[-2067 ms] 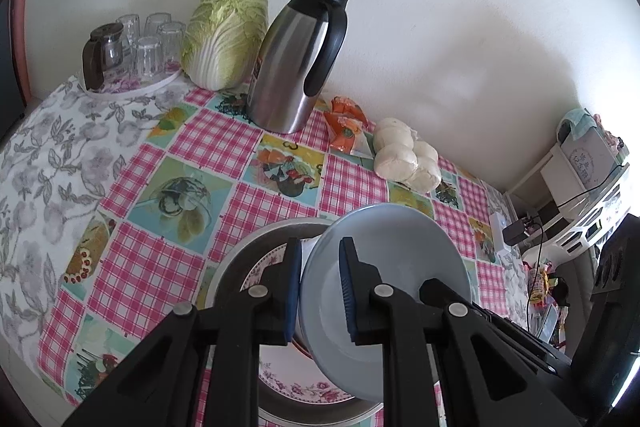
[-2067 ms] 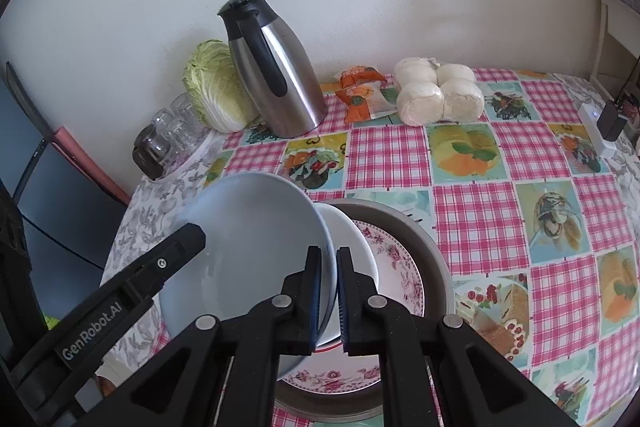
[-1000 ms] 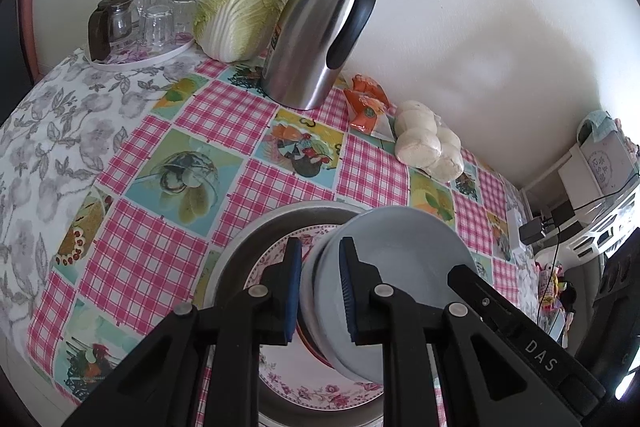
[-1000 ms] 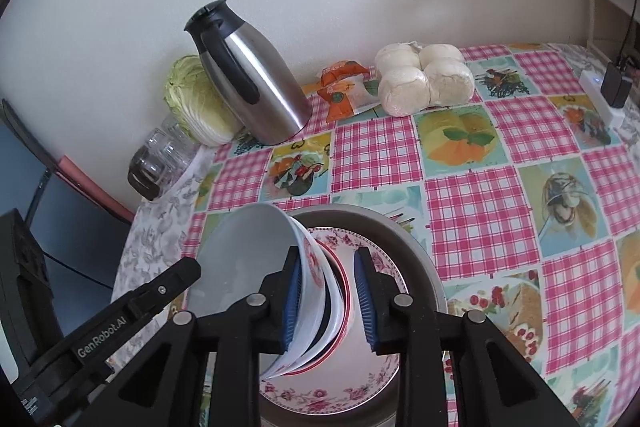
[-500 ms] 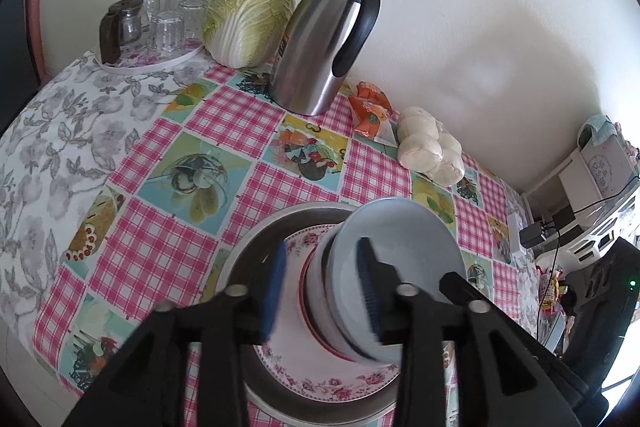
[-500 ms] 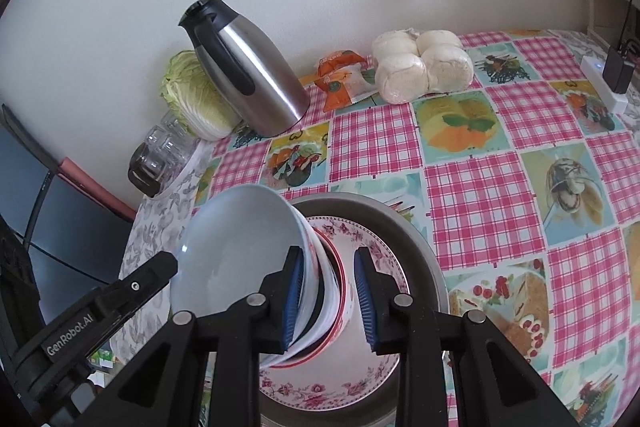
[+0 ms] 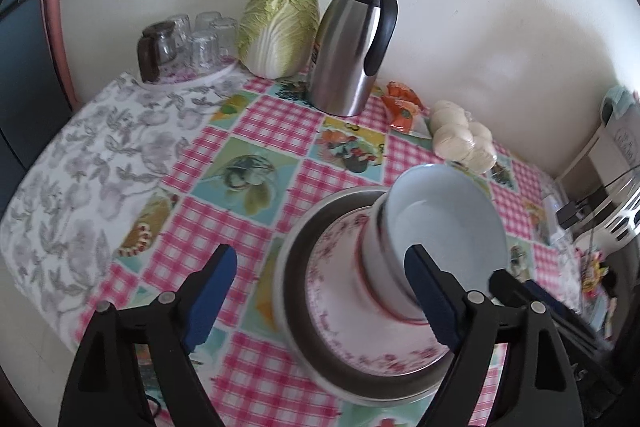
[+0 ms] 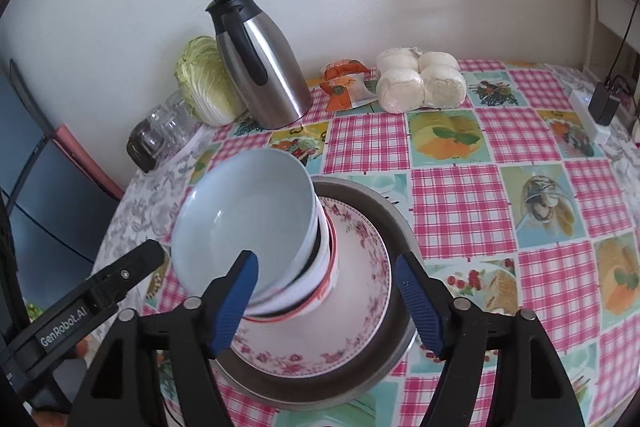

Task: Organize plates and bowls

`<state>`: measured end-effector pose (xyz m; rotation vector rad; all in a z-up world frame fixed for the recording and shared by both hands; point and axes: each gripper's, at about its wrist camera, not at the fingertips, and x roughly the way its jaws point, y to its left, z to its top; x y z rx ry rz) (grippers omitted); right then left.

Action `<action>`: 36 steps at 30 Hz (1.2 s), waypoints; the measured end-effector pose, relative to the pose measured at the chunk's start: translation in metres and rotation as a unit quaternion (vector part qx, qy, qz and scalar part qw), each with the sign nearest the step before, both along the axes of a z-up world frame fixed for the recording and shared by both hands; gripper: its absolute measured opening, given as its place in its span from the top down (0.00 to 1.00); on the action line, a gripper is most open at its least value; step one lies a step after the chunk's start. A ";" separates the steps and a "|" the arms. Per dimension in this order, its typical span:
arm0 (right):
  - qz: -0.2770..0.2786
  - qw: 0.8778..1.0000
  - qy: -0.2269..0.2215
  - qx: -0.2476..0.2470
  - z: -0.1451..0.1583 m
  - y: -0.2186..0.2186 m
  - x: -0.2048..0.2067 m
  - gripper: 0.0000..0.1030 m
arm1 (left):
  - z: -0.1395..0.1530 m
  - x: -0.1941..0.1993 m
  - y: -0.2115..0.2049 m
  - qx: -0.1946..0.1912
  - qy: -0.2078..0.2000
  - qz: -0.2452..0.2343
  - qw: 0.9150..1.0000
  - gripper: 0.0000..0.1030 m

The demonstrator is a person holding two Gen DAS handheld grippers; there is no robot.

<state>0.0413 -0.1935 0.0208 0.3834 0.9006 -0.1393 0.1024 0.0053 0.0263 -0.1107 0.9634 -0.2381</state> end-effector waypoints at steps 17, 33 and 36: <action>0.018 0.996 0.041 -0.073 -0.020 0.019 -0.024 0.00 | -0.036 -0.020 0.019 0.100 0.003 -0.035 0.994 0.05; 0.026 0.992 0.087 -0.092 -0.039 0.025 -0.032 0.00 | -0.044 -0.022 0.018 0.118 0.016 -0.057 0.991 0.05; 0.026 0.991 0.088 -0.093 -0.039 0.026 -0.032 0.00 | -0.045 -0.022 0.016 0.128 0.015 -0.061 0.990 0.05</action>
